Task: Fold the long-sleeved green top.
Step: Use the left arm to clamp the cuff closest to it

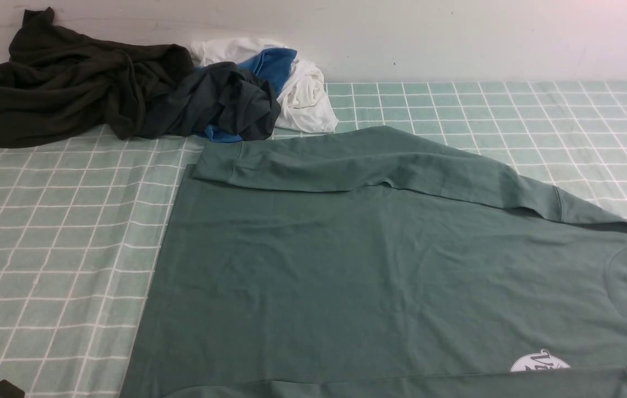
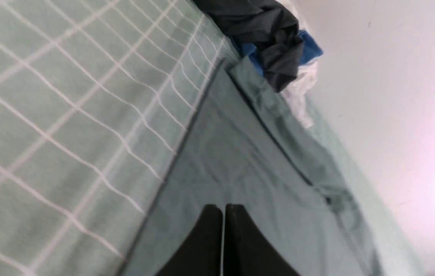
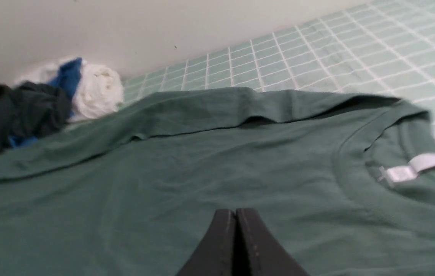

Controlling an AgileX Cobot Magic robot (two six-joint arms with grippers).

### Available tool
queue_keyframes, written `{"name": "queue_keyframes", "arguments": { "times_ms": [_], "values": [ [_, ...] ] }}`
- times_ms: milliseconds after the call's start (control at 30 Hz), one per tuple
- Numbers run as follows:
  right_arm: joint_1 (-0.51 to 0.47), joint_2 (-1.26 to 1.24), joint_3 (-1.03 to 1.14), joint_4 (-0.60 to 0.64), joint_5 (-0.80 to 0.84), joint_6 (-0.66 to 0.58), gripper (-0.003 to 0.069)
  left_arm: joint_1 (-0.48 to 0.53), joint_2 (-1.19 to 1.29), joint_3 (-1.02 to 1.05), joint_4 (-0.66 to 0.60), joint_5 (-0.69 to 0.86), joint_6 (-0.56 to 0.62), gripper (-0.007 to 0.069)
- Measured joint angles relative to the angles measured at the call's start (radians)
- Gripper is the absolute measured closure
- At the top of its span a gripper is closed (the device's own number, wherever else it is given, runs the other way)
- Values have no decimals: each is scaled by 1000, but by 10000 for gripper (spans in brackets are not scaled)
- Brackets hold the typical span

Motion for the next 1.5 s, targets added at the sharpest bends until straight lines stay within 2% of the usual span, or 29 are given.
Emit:
{"name": "queue_keyframes", "arguments": {
  "times_ms": [100, 200, 300, 433, 467, 533, 667, 733, 767, 833, 967, 1033, 1067, 1100, 1133, 1200, 1267, 1300, 1367, 1433, 1500],
  "values": [
    [0, 0, 0, 233, -2, 15, 673, 0, 0, 0, -83, 0, -22, 627],
    [0, 0, -1, 449, -27, 13, 673, 0, 0, 0, -105, -6, -37, 627],
    [0, 0, 0, 544, -58, -35, 673, 0, 0, 0, -119, -11, -41, 627],
    [0, 0, 0, 575, -183, -161, 673, 0, 0, 0, -125, -28, 8, 627],
    [0, 0, 0, 580, -212, -190, 673, 0, 0, -2, -125, -28, 40, 627],
    [0, 0, 0, 587, -271, -267, 673, 0, 0, -34, -125, -24, 182, 627],
    [0, 0, -1, 587, -269, -396, 673, 0, 15, -158, -108, 10, 438, 627],
    [0, 10, -14, 587, -252, -447, 673, 0, 51, -197, -87, 33, 500, 627],
    [0, 54, -53, 587, -237, -519, 673, 0, 116, -254, -50, 73, 581, 627],
    [0, 158, -140, 587, -217, -626, 673, 0, 265, -365, 36, 145, 649, 627],
    [0, 389, -338, 553, -80, -810, 673, 0, 503, -576, 200, 305, 674, 627],
    [0, 544, -476, 494, 109, -889, 673, -2, 645, -698, 290, 419, 688, 627],
    [0, 558, -488, 494, 128, -894, 673, -4, 669, -721, 307, 442, 691, 627],
    [3, 679, -593, 443, 309, -913, 673, -21, 746, -800, 367, 523, 697, 627],
    [8, 729, -633, 422, 382, -911, 673, -41, 794, -832, 392, 557, 698, 627],
    [26, 816, -702, 385, 499, -897, 673, -90, 859, -878, 429, 603, 700, 622],
    [71, 910, -768, 321, 602, -842, 673, -182, 936, -899, 458, 639, 713, 601],
    [82, 924, -776, 306, 614, -837, 673, -182, 936, -899, 458, 639, 714, 601],
    [158, 987, -805, 200, 668, -748, 673, -313, 1021, -899, 474, 686, 715, 560],
    [200, 1012, -809, 121, 698, -698, 673, -363, 1065, -899, 483, 703, 715, 541],
    [289, 1063, -809, -34, 799, -569, 673, -446, 1176, -899, 506, 735, 715, 478]
  ]
}}
